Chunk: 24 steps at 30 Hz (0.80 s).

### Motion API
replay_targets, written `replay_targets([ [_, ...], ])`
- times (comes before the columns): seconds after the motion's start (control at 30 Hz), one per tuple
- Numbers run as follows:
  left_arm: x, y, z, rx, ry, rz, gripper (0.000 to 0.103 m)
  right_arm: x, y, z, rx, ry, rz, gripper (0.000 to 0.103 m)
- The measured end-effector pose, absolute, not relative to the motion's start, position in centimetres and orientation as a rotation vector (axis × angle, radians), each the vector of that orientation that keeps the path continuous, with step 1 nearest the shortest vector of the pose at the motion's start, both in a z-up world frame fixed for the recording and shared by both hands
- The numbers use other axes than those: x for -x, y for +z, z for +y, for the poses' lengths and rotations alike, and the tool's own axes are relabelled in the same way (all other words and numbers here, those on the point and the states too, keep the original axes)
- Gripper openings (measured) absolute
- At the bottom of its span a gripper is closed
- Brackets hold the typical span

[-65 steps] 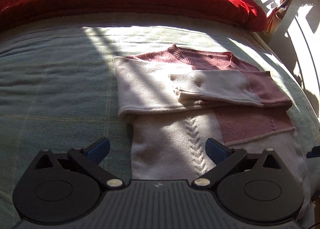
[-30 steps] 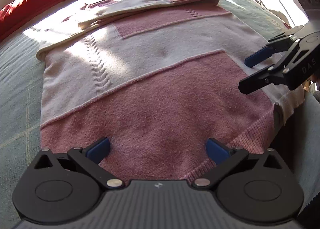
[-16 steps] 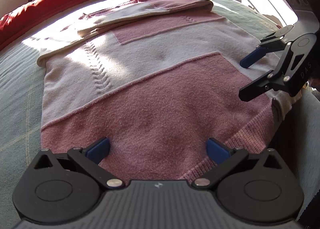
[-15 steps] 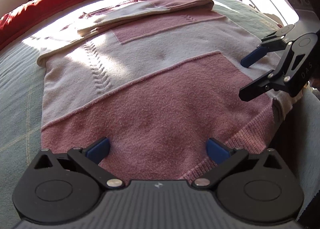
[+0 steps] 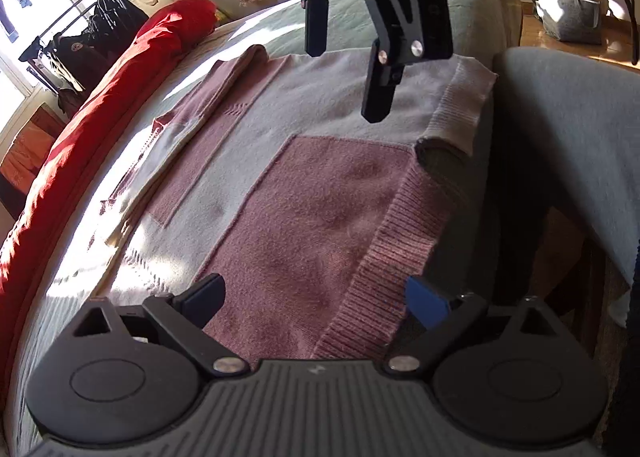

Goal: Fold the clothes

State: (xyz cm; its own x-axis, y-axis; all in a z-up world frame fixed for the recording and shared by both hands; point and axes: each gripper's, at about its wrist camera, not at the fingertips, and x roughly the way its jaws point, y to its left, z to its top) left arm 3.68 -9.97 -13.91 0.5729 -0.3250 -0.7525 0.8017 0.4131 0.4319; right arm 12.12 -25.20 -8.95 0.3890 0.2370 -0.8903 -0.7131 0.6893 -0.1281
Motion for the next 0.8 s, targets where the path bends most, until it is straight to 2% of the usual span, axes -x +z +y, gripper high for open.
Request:
replay_targets([
  [0.23,-2.7,-15.8,-12.2,-0.999,-0.759,0.556,0.096,-11.7,-8.6,-25.4,0.441,0.638,0.984,0.1],
  [0.63,-4.5,-12.9,-11.8,-0.954,-0.691,0.506,0.097,-8.4,-9.3,-24.6,0.487,0.742,0.933,0.1],
  [0.8,-5.1,-12.8,-11.8,-0.945,-0.683,0.515,0.097,-6.5,-10.3,-21.7,0.638,0.855,0.897,0.084],
])
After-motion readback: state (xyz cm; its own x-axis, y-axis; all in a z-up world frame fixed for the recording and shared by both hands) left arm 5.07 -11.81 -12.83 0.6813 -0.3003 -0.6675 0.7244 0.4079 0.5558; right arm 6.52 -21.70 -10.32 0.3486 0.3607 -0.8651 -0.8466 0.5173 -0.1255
